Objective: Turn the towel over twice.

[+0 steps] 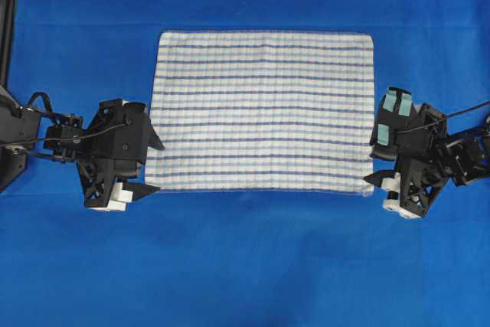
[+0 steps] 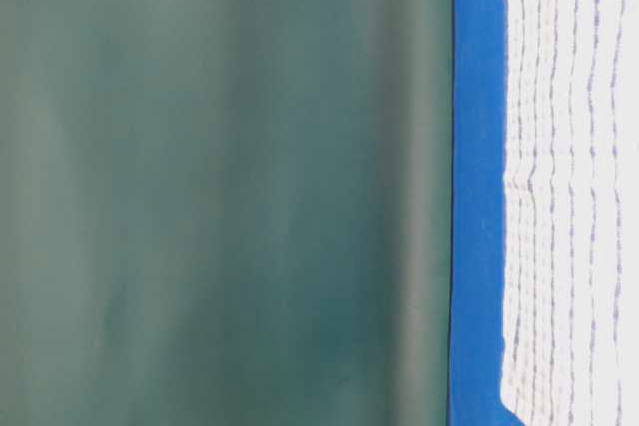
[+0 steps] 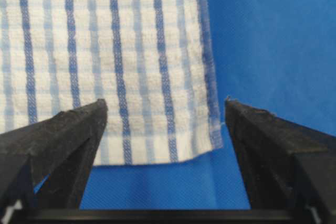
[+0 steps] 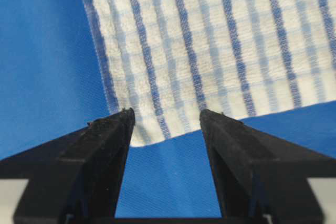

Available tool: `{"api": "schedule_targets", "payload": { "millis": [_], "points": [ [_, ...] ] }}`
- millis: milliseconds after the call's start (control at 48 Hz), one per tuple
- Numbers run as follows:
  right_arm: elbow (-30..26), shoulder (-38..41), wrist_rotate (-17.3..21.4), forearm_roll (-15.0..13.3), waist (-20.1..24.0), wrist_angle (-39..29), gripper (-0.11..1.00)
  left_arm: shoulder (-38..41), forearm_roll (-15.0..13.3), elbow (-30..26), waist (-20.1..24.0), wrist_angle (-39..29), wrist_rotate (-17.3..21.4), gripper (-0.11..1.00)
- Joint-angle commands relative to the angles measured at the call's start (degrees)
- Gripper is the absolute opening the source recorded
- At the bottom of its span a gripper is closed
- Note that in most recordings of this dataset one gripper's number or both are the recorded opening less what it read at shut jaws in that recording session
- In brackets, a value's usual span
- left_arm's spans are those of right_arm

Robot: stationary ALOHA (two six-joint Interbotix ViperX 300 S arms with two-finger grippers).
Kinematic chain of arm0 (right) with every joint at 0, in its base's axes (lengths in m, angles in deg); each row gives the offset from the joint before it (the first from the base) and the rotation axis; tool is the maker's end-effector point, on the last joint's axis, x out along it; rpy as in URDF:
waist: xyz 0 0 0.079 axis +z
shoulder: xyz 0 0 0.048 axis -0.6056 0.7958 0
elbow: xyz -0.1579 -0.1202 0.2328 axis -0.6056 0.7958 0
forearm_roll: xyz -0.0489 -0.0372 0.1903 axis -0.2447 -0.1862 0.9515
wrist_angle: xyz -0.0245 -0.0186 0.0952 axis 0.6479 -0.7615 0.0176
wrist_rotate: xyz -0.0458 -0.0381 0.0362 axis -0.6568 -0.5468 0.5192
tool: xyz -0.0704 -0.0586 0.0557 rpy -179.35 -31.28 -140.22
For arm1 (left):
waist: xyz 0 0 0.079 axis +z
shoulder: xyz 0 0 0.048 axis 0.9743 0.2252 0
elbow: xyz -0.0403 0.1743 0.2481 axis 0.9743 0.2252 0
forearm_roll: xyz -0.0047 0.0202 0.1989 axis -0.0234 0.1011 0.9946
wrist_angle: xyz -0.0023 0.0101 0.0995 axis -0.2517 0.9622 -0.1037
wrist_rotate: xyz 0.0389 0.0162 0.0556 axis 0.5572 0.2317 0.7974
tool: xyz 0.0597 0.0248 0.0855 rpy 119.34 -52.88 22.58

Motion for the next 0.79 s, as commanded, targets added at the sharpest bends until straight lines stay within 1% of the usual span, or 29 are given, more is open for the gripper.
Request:
{"api": "schedule_targets", "payload": {
  "millis": [0, 125, 312, 375, 562, 708, 771],
  "points": [
    [-1.8, -2.2, -0.2, -1.3, 0.3, -1.8, 0.59, -3.0, -0.1, -1.9, -0.1, -1.1, 0.1, 0.81],
    [-2.6, -5.8, -0.2, -4.5, 0.3, -5.2, 0.58, -6.5, -0.1, -2.7, 0.2, -3.2, 0.3, 0.81],
    [-3.0, -13.3, -0.3, -10.9, 0.0, -8.9, 0.58, -12.7, -0.1, -3.0, 2.3, -4.9, 0.3, 0.81],
    [-3.0, -16.7, -0.3, -13.4, -0.1, -9.7, 0.58, -15.1, -0.1, -3.0, 3.0, -5.5, 0.4, 0.81],
    [-2.3, -27.1, -0.5, -18.9, -0.1, -10.9, 0.58, -23.8, -0.1, -2.2, 5.3, -9.0, 0.9, 0.81],
    [-2.1, -33.3, -3.1, -20.5, -0.1, -13.4, 0.58, -30.8, 0.0, -0.6, 6.7, -10.9, 1.6, 0.81],
    [-1.9, -35.7, -5.1, -21.2, -0.1, -14.8, 0.58, -33.7, 0.0, 0.0, 7.2, -12.3, 2.6, 0.81]
  ]
}}
